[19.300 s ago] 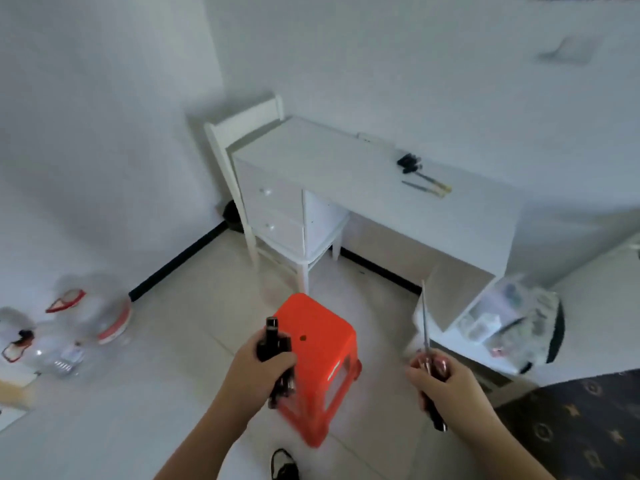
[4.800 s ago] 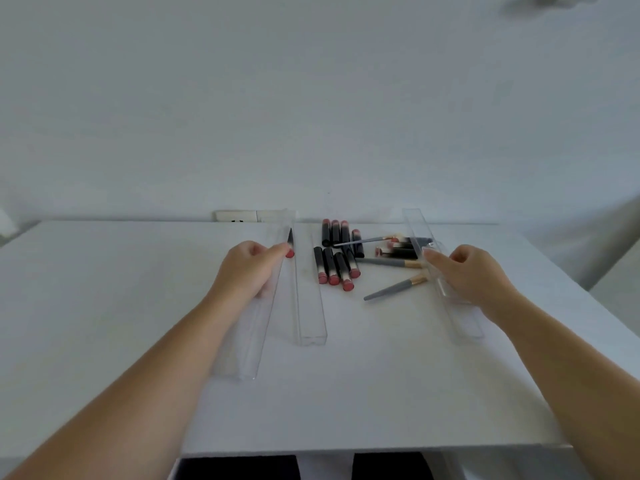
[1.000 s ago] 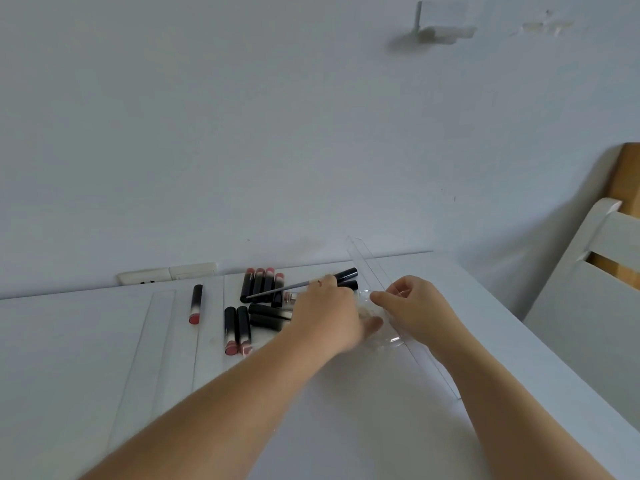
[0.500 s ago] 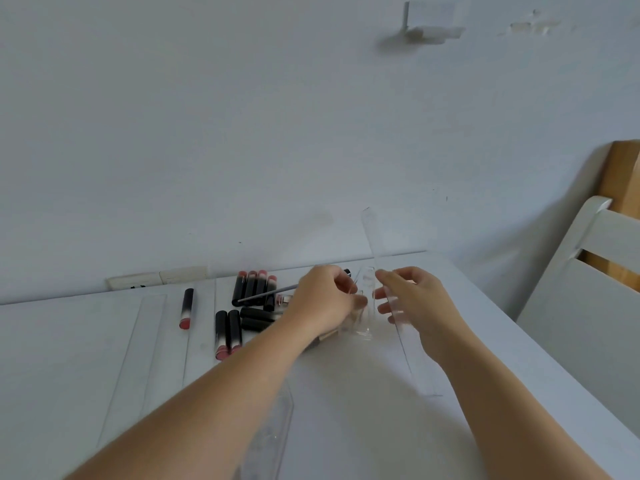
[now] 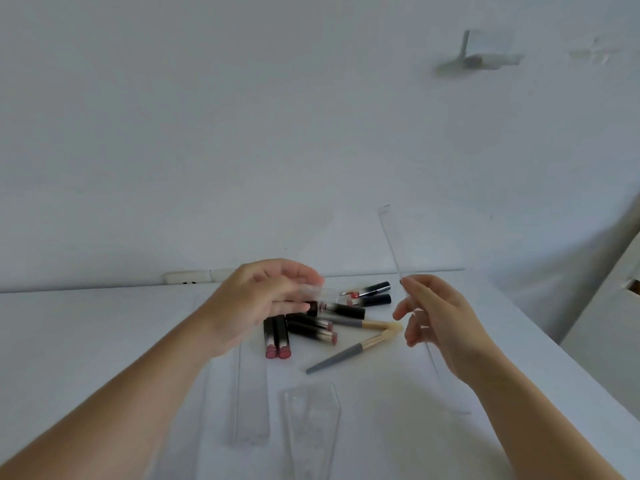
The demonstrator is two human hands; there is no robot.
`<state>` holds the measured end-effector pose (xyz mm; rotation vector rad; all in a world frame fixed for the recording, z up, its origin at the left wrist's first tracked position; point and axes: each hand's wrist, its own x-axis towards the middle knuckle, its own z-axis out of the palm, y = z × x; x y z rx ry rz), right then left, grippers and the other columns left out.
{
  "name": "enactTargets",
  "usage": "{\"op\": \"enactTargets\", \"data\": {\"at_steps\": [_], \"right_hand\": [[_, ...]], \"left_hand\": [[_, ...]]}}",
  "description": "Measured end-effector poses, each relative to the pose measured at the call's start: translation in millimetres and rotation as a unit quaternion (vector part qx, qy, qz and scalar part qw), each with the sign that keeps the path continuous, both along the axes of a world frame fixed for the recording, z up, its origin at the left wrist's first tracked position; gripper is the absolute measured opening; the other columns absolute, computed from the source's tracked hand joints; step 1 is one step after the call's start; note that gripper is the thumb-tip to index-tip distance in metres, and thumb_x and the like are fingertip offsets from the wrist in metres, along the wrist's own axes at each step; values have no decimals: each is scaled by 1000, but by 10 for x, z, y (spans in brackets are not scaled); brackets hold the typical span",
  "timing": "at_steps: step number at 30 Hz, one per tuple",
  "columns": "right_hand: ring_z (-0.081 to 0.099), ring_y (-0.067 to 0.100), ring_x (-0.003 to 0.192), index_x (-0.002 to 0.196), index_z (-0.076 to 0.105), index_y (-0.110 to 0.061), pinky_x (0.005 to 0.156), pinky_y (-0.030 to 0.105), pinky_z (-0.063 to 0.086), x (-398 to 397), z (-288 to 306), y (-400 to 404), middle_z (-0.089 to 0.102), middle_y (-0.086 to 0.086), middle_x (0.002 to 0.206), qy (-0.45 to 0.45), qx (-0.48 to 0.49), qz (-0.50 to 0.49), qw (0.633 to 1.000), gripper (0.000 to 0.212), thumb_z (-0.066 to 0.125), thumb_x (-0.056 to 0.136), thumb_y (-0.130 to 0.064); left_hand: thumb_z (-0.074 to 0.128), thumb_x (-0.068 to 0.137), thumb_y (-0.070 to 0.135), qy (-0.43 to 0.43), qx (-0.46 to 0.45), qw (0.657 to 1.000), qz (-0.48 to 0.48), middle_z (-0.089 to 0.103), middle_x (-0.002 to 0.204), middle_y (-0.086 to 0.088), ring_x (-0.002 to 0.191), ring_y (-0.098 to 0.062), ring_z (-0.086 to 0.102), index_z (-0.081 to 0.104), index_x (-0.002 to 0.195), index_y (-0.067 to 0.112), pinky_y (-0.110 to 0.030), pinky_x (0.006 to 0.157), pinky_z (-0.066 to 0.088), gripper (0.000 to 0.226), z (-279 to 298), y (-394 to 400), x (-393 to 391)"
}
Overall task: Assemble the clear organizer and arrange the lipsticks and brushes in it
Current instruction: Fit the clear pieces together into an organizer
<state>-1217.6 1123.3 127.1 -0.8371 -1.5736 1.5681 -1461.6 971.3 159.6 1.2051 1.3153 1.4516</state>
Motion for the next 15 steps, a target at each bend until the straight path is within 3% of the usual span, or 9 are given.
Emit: {"op": "enactTargets", "data": {"at_steps": [3,6,10,12,13,15], "right_hand": [[54,26,50,94,70,-30,49,32,49,-113,136,-124,71,14,77,-32,57,47,997,30,72,76,-54],[54,22,50,97,67,-35,52,27,49,-217,270,-216,72,9,76,-84,124,102,983,29,72,75,-53],[55,13,51,100,64,-40,54,22,50,-353,363,-315,70,4,73,-152,208,129,958,23,73,80,-46],[53,10,53,102,63,-42,53,20,47,-412,363,-356,68,-2,70,-176,237,138,945,29,72,76,-53],[51,9,54,102,62,-44,53,19,45,-441,355,-376,66,-6,68,-190,252,142,938,32,71,74,-57],[46,8,55,105,60,-48,52,17,41,-492,337,-406,66,-12,69,-211,285,148,923,34,71,75,-57]], "left_hand": [[60,84,16,-25,11,999,36,76,109,-19,102,-30,72,79,98,12,-36,86,59,24,-70,-175,-95],[74,74,19,84,44,984,150,77,98,-2,84,-19,71,78,97,31,-28,74,58,26,-151,-251,-155],[79,72,16,94,71,977,177,64,128,23,86,-15,74,61,125,53,-23,66,54,67,-217,-339,-270],[81,69,15,24,52,979,196,66,129,21,84,-16,73,56,134,47,-28,68,54,77,-246,-363,-333],[81,69,11,-35,45,979,195,72,120,12,77,-18,68,62,131,36,-31,66,51,70,-251,-370,-357],[78,72,3,-134,42,973,183,76,99,-1,67,-18,54,77,100,19,-28,59,45,33,-235,-367,-395]]}}
